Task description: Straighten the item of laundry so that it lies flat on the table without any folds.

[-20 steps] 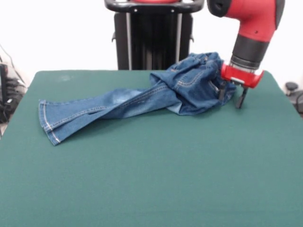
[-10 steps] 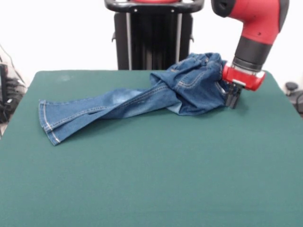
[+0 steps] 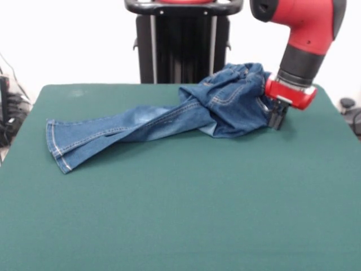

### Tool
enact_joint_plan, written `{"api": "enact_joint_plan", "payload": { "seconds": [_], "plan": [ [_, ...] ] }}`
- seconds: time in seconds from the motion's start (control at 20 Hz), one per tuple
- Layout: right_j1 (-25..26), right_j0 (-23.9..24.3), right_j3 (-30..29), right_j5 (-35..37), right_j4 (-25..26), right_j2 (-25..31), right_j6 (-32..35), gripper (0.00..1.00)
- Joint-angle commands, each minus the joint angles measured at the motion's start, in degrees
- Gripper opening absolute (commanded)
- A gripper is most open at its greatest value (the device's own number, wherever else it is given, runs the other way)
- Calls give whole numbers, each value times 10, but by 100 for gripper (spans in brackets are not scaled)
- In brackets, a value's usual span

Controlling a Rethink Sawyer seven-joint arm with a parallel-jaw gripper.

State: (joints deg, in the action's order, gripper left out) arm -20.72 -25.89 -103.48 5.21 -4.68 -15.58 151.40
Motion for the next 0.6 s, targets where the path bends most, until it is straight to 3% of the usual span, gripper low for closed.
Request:
{"api": "enact_joint_plan", "payload": {
  "seconds": [0.05,0.15,0.45,0.5,0.6],
  "plan": [
    [20,68,52,13,-36,79,51,0],
    [2,80,45,27,-38,99,52,0],
    [-41,57,46,112,-34,60,47,0],
    [-42,51,51,127,-23,48,39,100],
    [-39,37,56,145,-22,30,42,100]
  ]
}}
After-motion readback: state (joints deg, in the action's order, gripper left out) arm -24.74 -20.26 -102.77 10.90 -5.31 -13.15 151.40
